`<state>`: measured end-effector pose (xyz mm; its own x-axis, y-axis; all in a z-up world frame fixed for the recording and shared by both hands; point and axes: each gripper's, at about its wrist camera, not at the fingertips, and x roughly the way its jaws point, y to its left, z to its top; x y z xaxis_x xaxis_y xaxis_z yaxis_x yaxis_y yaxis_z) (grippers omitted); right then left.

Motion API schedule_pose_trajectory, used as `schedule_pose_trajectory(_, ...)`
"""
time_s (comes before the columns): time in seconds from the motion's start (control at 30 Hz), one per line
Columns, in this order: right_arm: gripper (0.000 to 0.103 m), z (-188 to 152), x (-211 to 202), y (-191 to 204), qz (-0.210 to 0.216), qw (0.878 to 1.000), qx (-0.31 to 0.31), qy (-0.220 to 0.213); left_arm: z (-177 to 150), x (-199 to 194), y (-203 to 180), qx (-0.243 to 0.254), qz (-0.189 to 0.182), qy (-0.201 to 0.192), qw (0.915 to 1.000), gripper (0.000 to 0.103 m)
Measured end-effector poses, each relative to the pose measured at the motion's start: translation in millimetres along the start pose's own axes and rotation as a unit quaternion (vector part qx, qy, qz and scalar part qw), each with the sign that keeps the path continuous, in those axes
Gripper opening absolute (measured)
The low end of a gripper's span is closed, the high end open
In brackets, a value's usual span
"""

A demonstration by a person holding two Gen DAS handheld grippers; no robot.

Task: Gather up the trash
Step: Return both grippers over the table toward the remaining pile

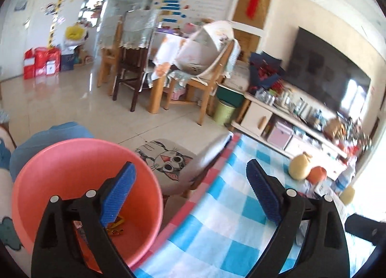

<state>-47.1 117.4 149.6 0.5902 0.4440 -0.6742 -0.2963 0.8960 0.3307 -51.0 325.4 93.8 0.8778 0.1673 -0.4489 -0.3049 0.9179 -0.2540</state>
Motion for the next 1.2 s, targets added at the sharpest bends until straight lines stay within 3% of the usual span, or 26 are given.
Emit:
schedule_pose_trajectory(0.3, 0.092, 2.9, -31.8, -41.6, -0.022, 0.999, 0.005, -0.036, -10.6, 4.6, -53.1, 0.063, -0.024, 0.039, 0.997, 0.093)
schedule_pose_trajectory(0.47, 0.092, 4.2, -41.8, -61.6, -0.036, 0.998, 0.021, -0.044, -21.4, -2.9, -77.8, 0.101, -0.037, 0.034, 0.9936, 0.093)
schedule_pose_trajectory(0.77, 0.092, 4.0, -57.6, -87.3, -0.082, 0.994, 0.021, -0.064, -35.3, -3.5, -112.3, 0.127, -0.063, 0.051, 0.9886, 0.093)
schedule_pose_trajectory(1.2, 0.092, 4.5, -67.7, -114.0, -0.125, 0.989, 0.014, -0.072, -63.4, -3.7, -167.9, 0.188, -0.118, 0.081, 0.9716, 0.093)
